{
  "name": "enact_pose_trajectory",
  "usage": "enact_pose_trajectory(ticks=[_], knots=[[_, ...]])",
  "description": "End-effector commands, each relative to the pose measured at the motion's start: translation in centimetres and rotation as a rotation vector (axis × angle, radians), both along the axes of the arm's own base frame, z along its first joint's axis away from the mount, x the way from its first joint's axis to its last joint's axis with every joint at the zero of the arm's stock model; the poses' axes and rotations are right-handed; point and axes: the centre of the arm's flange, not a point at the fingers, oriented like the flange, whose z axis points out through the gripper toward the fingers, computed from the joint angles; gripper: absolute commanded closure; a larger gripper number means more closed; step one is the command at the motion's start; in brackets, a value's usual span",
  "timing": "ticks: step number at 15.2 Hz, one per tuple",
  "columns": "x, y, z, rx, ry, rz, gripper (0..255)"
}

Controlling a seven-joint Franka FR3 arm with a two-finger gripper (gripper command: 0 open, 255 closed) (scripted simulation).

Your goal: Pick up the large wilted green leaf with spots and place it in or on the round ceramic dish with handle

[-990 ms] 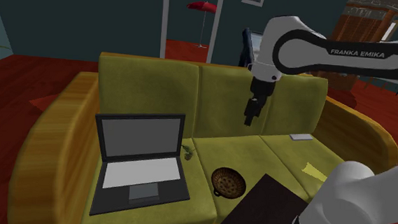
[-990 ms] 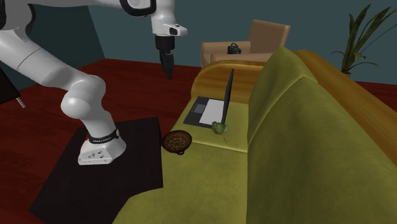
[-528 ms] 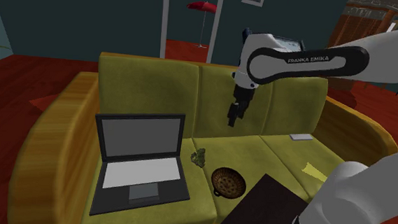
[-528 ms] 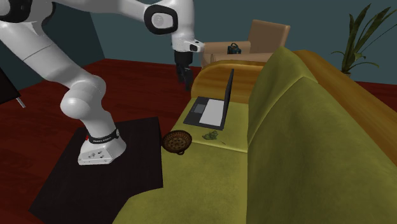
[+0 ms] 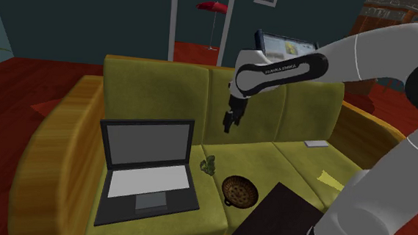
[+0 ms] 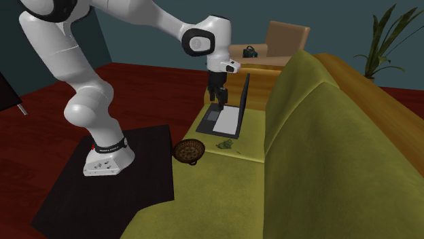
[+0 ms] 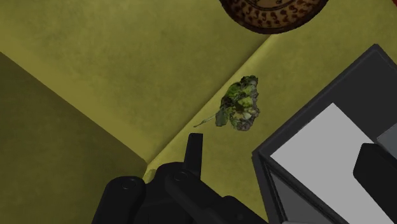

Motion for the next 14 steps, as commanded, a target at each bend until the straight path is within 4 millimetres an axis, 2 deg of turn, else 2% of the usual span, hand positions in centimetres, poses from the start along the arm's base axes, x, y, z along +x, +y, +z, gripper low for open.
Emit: enact_pose_trajectory(ticks=[1,14], knots=[[2.0,0.0,-1.9,0.002,-0.004,0.002,0],[15.3,-3.1,-12.0,0.015,-0.024,0.009,0]])
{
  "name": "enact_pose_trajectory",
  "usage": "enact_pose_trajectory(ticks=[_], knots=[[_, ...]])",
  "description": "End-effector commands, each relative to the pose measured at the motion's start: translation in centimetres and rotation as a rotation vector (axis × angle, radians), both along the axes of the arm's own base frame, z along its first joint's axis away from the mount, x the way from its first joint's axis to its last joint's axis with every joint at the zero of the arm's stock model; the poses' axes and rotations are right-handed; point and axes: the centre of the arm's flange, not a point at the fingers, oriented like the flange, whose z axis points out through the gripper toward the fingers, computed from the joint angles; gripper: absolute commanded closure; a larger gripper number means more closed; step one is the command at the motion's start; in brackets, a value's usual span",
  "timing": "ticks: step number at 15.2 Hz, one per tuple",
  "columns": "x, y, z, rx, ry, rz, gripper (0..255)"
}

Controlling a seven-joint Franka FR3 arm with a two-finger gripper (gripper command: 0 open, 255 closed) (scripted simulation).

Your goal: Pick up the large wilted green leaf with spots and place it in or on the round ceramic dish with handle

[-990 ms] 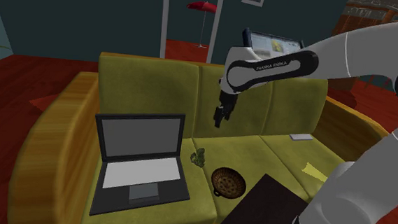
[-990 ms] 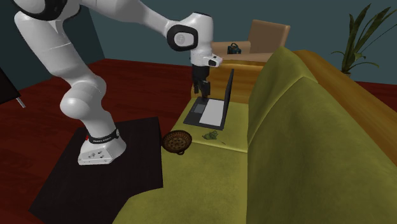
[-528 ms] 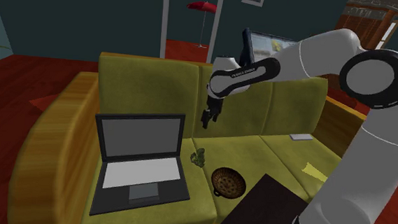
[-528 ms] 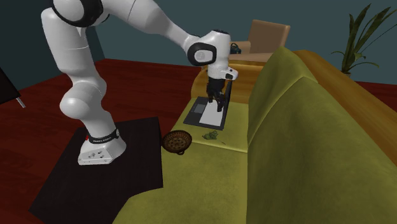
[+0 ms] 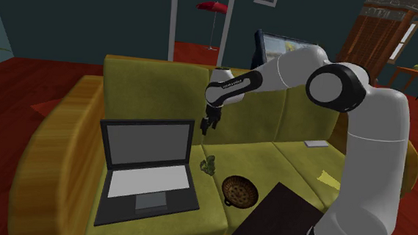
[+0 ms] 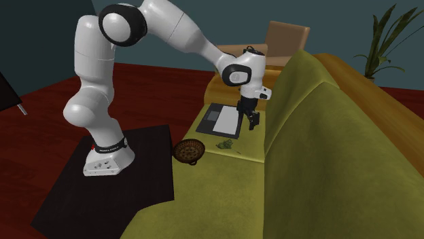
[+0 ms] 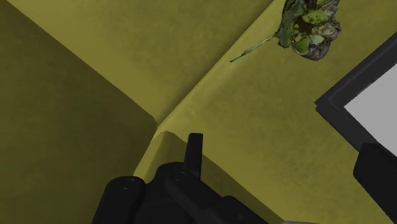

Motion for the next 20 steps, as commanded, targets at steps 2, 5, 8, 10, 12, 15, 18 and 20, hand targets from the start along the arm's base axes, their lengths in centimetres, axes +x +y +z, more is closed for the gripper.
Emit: enact_pose_trajectory(ticks=[2,5,8,10,12,15,18,20], knots=[[2.5,-0.5,-1.6,0.003,-0.005,0.002,0],[2.5,-0.5,-3.2,0.003,-0.005,0.002,0],[2.5,-0.5,-4.8,0.003,-0.005,0.002,0],[2.5,-0.4,-5.6,0.003,-0.005,0.002,0],[2.5,-0.4,-5.6,0.003,-0.005,0.002,0],[2.5,-0.4,-5.6,0.003,-0.005,0.002,0],[2.5,-0.4,-5.6,0.003,-0.005,0.002,255],[2.5,-0.4,-5.6,0.003,-0.005,0.002,255]])
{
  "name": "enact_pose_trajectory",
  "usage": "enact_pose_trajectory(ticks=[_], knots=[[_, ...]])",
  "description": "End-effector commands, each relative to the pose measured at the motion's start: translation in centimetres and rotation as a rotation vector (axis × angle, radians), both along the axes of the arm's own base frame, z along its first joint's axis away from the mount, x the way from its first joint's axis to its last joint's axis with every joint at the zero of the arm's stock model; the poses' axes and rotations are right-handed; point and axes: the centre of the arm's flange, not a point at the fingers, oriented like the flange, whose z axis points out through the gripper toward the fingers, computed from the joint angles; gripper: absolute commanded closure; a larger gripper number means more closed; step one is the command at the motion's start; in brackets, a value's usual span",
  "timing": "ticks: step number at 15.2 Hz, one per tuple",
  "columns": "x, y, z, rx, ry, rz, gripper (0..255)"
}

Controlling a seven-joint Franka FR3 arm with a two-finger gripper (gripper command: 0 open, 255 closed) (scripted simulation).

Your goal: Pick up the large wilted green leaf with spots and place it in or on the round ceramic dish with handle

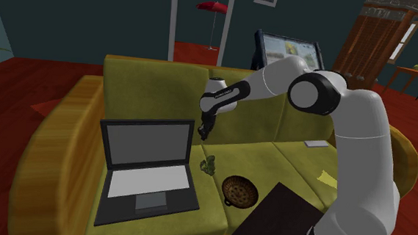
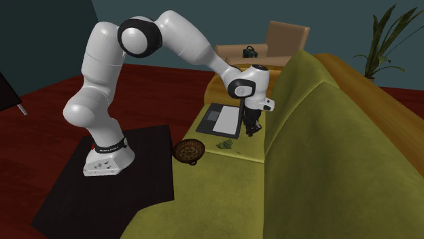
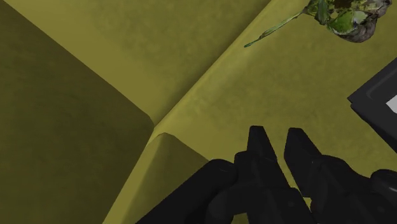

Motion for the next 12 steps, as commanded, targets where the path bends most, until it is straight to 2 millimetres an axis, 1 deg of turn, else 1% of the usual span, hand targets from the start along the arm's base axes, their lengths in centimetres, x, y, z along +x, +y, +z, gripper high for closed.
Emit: enact_pose_trajectory(ticks=[1,7,8,12], knots=[[0.0,0.0,0.0,0.0,0.0,0.0,255],[0.0,0.0,0.0,0.0,0.0,0.0,255],[0.0,0.0,0.0,0.0,0.0,0.0,0],[-1.6,-0.5,-3.2,0.072,0.178,-0.054,0]])
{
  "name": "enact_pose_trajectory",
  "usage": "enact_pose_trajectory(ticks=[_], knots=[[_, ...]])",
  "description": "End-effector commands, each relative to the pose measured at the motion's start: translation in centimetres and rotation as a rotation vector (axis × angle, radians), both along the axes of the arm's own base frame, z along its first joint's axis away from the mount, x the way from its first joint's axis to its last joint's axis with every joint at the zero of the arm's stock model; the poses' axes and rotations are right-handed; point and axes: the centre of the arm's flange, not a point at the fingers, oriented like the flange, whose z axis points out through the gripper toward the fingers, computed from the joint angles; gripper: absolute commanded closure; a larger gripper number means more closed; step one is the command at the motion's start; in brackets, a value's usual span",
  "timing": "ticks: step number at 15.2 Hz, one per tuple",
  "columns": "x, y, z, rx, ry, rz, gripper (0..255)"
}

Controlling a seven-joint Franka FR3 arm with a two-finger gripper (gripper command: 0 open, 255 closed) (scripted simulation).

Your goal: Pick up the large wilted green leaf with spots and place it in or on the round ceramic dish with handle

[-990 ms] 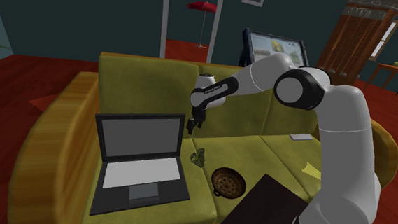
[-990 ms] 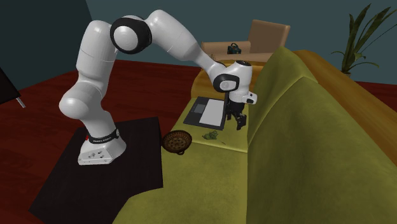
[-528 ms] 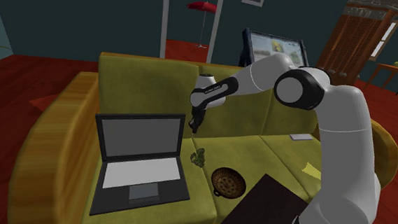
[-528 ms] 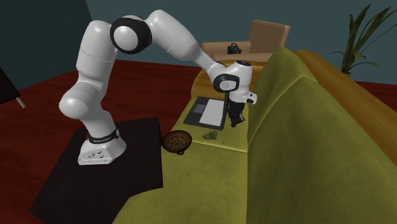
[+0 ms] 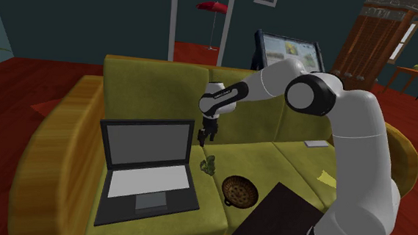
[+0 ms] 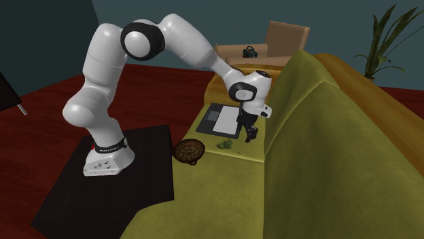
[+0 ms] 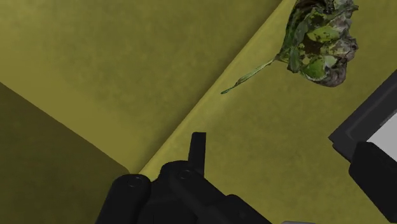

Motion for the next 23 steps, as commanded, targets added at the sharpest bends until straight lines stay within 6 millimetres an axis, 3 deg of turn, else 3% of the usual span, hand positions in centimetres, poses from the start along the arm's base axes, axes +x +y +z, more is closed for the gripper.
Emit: enact_pose_trajectory(ticks=[1,4,11,20,21,23], knots=[[-1.1,-0.4,-1.7,0.037,0.091,-0.027,0],[-2.8,-0.5,-3.7,0.089,0.221,-0.066,0],[-4.0,0.1,-7.2,0.089,0.221,-0.066,0],[-4.1,0.1,-7.4,0.089,0.221,-0.066,0],[-4.1,0.1,-7.4,0.089,0.221,-0.066,255],[-4.1,0.1,-7.5,0.089,0.221,-0.066,255]])
